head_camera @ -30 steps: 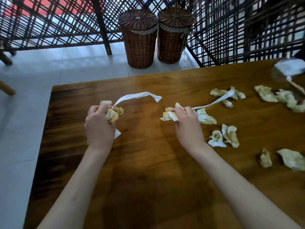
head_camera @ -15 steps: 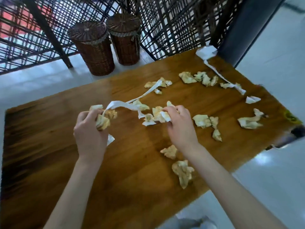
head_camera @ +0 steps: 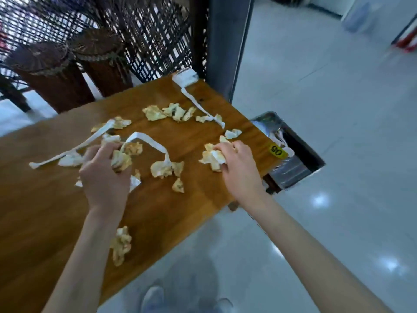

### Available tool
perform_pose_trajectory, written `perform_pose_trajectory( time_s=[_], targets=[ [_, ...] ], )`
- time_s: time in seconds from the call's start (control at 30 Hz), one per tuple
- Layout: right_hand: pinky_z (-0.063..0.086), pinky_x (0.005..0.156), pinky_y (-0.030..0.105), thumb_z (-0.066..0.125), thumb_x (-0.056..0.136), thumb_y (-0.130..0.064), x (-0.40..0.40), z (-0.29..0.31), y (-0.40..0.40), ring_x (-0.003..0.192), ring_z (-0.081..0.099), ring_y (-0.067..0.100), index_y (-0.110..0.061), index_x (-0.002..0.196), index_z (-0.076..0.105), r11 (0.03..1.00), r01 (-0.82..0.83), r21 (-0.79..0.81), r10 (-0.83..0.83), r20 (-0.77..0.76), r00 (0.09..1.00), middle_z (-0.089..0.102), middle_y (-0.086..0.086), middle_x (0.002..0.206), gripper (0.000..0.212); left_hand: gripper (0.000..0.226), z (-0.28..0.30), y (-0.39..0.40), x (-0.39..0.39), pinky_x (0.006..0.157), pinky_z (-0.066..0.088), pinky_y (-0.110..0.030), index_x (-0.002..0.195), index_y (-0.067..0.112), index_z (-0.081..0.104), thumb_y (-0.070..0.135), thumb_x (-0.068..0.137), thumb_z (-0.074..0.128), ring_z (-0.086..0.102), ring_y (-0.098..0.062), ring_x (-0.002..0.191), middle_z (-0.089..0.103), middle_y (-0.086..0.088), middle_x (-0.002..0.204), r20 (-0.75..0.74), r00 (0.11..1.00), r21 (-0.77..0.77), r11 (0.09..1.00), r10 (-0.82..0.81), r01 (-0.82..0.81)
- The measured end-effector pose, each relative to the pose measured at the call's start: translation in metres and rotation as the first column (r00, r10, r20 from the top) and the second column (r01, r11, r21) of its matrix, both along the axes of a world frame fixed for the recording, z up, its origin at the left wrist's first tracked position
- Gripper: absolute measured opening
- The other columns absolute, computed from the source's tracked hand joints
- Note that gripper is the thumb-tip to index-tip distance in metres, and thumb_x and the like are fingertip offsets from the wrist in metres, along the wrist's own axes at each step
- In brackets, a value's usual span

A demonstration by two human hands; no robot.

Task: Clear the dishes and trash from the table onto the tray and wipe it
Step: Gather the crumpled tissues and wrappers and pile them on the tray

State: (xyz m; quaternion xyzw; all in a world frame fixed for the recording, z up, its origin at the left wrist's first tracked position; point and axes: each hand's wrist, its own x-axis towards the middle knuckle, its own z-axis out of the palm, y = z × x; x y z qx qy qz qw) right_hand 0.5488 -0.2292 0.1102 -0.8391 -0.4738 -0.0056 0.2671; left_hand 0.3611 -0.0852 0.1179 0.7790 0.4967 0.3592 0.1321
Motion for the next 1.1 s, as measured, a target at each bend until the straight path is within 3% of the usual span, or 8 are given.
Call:
perform_pose_trajectory(
  time_s=[0.13,0.3,0.57,0.73,0.83,0.97,1.1],
  targets=[
    [0.042,0.087,0.033,0.057,0.088,-0.005,0.063,0.001,-0.04,0.103,0.047,0.027,-0.015,0.118,0.055,0.999,0.034,-0.017,-0.034,0.006,0.999,0.053,0.012,0.111,0.032,0.033,-0.002,-0.032,0.076,0.078,0.029,-0.009,0.104,0.009,0.066,0.0,0.072,0.07,0.054,-0.024,0.094,0.062,-0.015,0.101,0.024,0.997,-0.001,0.998,-0.07,0.07],
    [0.041,0.087,0.034,0.056,0.089,-0.008,0.146,-0.002,-0.08,0.107,0.045,0.027,-0.013,0.121,0.053,0.995,0.087,-0.04,-0.088,-0.027,0.996,0.051,0.013,0.114,0.032,0.032,-0.005,-0.065,0.176,0.073,0.037,-0.021,0.102,0.012,0.067,0.004,0.072,0.073,0.058,-0.025,0.09,0.061,-0.013,0.101,0.01,0.99,-0.012,0.99,-0.142,0.142],
    [0.038,0.079,0.03,0.056,0.085,-0.002,0.291,-0.006,-0.106,0.096,0.046,0.026,-0.011,0.114,0.058,0.986,0.163,-0.043,-0.164,-0.043,0.985,0.053,0.011,0.103,0.031,0.034,-0.016,-0.094,0.338,0.073,0.032,-0.002,0.097,0.011,0.067,-0.003,0.068,0.076,0.045,-0.008,0.082,0.061,-0.007,0.095,0.081,0.967,-0.074,0.966,-0.243,0.249],
    [0.038,0.076,0.029,0.059,0.082,0.0,0.38,-0.016,-0.097,0.093,0.046,0.027,-0.012,0.113,0.059,0.984,0.174,-0.029,-0.176,-0.065,0.982,0.053,0.011,0.099,0.033,0.031,-0.02,-0.093,0.44,0.067,0.035,-0.019,0.096,0.01,0.069,-0.004,0.068,0.073,0.047,-0.011,0.079,0.06,-0.008,0.094,0.11,0.956,-0.073,0.957,-0.271,0.279],
    [0.032,0.073,0.026,0.059,0.081,0.002,0.431,-0.025,-0.094,0.092,0.045,0.026,-0.011,0.113,0.06,0.985,0.173,-0.014,-0.174,-0.07,0.982,0.052,0.011,0.097,0.035,0.033,-0.029,-0.097,0.491,0.066,0.033,-0.016,0.097,0.011,0.068,-0.004,0.068,0.074,0.048,-0.01,0.079,0.061,-0.007,0.096,0.075,0.956,-0.058,0.956,-0.283,0.287],
    [0.024,0.071,0.019,0.056,0.085,-0.001,0.494,-0.041,-0.097,0.092,0.044,0.024,-0.011,0.116,0.059,0.992,0.128,-0.015,-0.128,-0.071,0.989,0.054,0.011,0.1,0.032,0.033,-0.05,-0.106,0.541,0.066,0.038,-0.022,0.097,0.011,0.067,-0.004,0.068,0.074,0.054,-0.016,0.078,0.06,-0.007,0.096,0.015,0.967,-0.057,0.966,-0.253,0.253],
    [0.034,0.077,0.023,0.055,0.089,-0.005,0.553,-0.064,-0.105,0.098,0.045,0.023,-0.012,0.118,0.058,0.997,0.048,-0.059,-0.054,-0.112,0.992,0.055,0.011,0.106,0.03,0.03,-0.076,-0.121,0.588,0.068,0.039,-0.024,0.097,0.01,0.068,-0.004,0.07,0.072,0.056,-0.02,0.077,0.06,-0.008,0.094,0.018,0.984,-0.073,0.981,-0.177,0.178]
  ],
)
